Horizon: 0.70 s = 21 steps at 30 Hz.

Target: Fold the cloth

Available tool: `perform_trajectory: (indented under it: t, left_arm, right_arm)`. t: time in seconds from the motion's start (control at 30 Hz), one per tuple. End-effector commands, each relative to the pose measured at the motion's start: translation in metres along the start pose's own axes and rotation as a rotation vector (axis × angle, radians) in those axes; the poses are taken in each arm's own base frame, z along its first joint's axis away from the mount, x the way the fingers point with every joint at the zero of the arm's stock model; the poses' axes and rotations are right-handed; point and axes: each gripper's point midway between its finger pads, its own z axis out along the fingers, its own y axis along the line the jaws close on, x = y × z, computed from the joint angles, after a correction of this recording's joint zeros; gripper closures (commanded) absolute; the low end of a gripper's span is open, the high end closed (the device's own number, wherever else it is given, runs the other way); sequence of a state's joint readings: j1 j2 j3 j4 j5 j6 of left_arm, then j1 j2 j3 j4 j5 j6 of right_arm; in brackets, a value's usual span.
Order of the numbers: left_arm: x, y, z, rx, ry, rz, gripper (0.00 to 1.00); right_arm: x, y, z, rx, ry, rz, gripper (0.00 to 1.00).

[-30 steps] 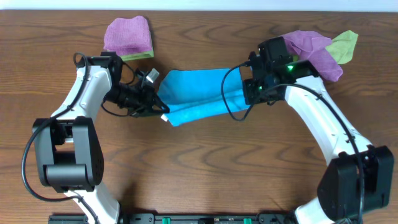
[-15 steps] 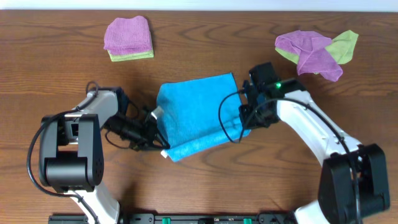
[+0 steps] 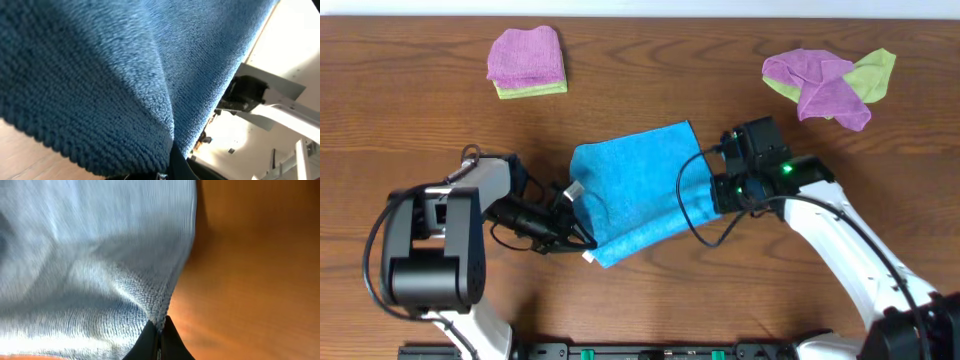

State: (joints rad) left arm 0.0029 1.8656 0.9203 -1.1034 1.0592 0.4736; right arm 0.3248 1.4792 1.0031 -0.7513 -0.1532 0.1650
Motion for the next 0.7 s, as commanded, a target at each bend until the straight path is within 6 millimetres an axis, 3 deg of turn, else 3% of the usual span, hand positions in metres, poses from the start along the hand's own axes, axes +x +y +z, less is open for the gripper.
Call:
perform_trajectory:
  t: [0.0,0.1,0.33,0.67]
  left_arm:
    - [-0.006,-0.018,-0.01,0.015,-0.063,0.037,0.94]
    - [-0.015,-0.023,-0.019,-0.039,-0.118,0.036,0.94]
    - [-0.051,-0.013,-0.044,-0.228,-0.311,-0.008,0.94]
    - [-0.099,0.006,-0.072,-0.385,-0.516,0.009,0.94]
  right_arm:
    - [-0.012,-0.002,-0.003,0.025,-0.058,0.003,0.99]
    - [-0.024,0.001,-0.002,0.012,-0.102,-0.007,0.99]
    - [-0.057,0.008,-0.001,-0.011,-0.23,-0.027,0.99]
    - [-0.087,0.005,0.034,-0.006,-0.298,-0.035,0.99]
